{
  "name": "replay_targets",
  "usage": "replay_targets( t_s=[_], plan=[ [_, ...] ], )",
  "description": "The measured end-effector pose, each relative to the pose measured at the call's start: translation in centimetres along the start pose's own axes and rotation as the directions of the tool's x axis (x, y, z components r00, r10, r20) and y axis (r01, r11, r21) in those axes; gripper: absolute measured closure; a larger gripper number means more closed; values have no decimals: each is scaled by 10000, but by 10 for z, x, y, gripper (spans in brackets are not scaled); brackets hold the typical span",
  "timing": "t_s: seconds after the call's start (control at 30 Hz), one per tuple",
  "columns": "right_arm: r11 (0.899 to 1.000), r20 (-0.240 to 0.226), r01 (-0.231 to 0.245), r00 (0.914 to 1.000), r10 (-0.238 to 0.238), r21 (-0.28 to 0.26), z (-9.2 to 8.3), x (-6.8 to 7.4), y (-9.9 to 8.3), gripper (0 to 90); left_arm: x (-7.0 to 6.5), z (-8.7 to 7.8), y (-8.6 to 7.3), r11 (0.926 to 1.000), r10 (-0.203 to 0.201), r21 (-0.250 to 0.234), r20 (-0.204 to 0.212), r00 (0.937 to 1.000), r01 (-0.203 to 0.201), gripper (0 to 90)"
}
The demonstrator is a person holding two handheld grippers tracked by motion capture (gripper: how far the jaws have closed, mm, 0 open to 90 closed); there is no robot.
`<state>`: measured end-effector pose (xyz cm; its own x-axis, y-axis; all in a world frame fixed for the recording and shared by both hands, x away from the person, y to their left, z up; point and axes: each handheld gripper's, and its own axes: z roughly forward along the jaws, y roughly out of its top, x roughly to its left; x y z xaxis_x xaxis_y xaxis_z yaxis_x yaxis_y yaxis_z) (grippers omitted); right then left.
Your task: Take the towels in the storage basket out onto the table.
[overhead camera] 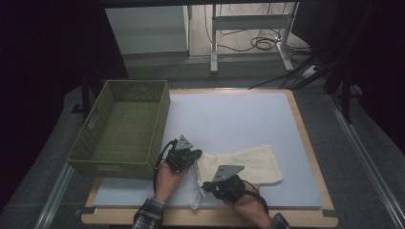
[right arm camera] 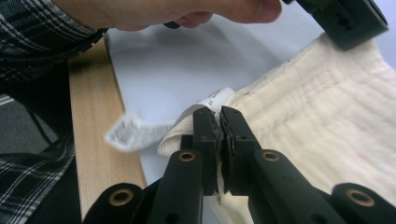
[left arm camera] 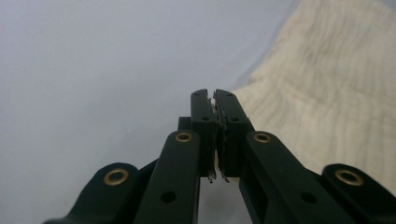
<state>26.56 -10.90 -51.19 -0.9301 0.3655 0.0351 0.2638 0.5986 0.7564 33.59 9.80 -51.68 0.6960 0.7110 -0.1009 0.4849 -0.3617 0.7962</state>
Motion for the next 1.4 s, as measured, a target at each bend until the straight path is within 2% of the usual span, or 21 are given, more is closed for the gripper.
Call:
replay_targets(
  t_s=[0.1,0.37,0.47,0.53,0.67,0.9,1.1,1.4],
  plan=[
    [9998,181,-110,9998,112,-141,-8,-4,-2,855,-3,1,9,9995,266,-151,92,9996,-264,872],
    [9988,596,-311,9977,333,-377,-28,-16,-12,855,-8,13,24,9984,458,-351,517,9976,-440,870],
    [9976,701,-487,9962,521,-501,-36,-21,-16,855,-12,23,33,9963,675,-585,876,9939,-625,870],
    [9969,793,-543,9951,587,-569,-42,-24,-19,855,-14,28,37,9950,868,-573,895,9922,-819,870],
    [9955,962,-670,9927,733,-673,-49,-29,-25,854,-18,37,43,9937,1005,-602,1073,9891,-944,870],
    [9897,1251,-1120,9845,1227,-890,-69,-40,-42,854,-30,56,58,9906,1325,-519,1354,9819,-1265,868],
    [9863,1469,-1300,9786,1441,-1019,-82,-45,-50,854,-40,67,69,9887,1461,-543,1504,9778,-1394,865],
    [9779,1958,-1699,9618,1914,-1217,-110,-55,-69,854,-60,87,89,9823,1828,-730,1695,9684,-1727,862]
  ],
)
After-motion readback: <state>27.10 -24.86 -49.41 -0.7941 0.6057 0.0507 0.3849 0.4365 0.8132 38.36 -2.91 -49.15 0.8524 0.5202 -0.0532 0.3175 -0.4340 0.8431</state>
